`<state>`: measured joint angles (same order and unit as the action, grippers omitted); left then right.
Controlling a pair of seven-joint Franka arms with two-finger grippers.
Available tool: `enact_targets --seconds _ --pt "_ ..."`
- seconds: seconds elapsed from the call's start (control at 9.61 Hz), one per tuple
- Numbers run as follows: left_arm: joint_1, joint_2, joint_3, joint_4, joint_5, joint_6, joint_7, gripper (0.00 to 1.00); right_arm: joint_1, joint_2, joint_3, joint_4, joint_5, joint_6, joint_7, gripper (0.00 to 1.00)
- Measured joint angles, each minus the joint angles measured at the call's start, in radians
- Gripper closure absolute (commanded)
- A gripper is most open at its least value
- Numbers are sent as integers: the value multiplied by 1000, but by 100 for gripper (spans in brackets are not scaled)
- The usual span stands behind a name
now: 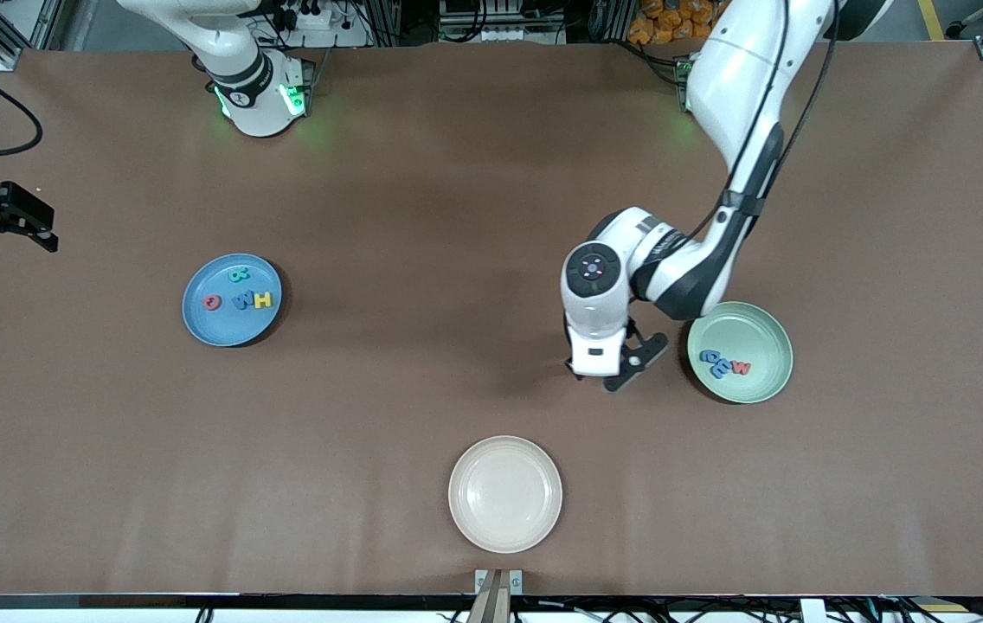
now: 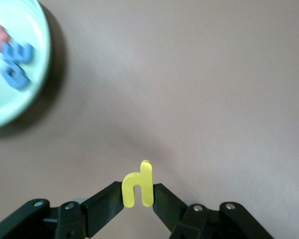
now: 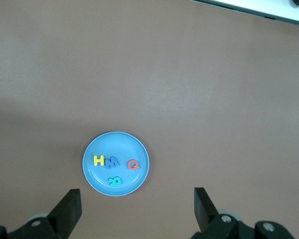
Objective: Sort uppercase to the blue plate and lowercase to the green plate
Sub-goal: 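Carry the yellow h over the green plate with the left gripper, then open the left gripper to drop the h onto the green plate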
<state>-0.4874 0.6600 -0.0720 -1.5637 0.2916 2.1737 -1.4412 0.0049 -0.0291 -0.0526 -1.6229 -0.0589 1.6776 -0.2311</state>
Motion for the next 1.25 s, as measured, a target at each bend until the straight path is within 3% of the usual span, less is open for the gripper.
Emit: enact_targets --seconds 0.42,0.73,0.83,0.94,1.25 --pt "201 -56 -2 -21 1 -33 14 100 -5 -16 8 88 0 -87 0 0" --pt "271 -49 -5 -69 1 -73 26 100 -10 -12 7 85 1 -94 0 0" --pt "283 -46 -6 -89 -2 -85 26 44 -11 -12 7 84 1 -95 0 0" --pt "291 -46 -7 -99 -13 -112 26 0 -12 -11 7 83 1 -96 0 0" --pt "307 -49 -8 -100 -25 -154 26 0 -13 -9 8 82 2 -97 0 0"
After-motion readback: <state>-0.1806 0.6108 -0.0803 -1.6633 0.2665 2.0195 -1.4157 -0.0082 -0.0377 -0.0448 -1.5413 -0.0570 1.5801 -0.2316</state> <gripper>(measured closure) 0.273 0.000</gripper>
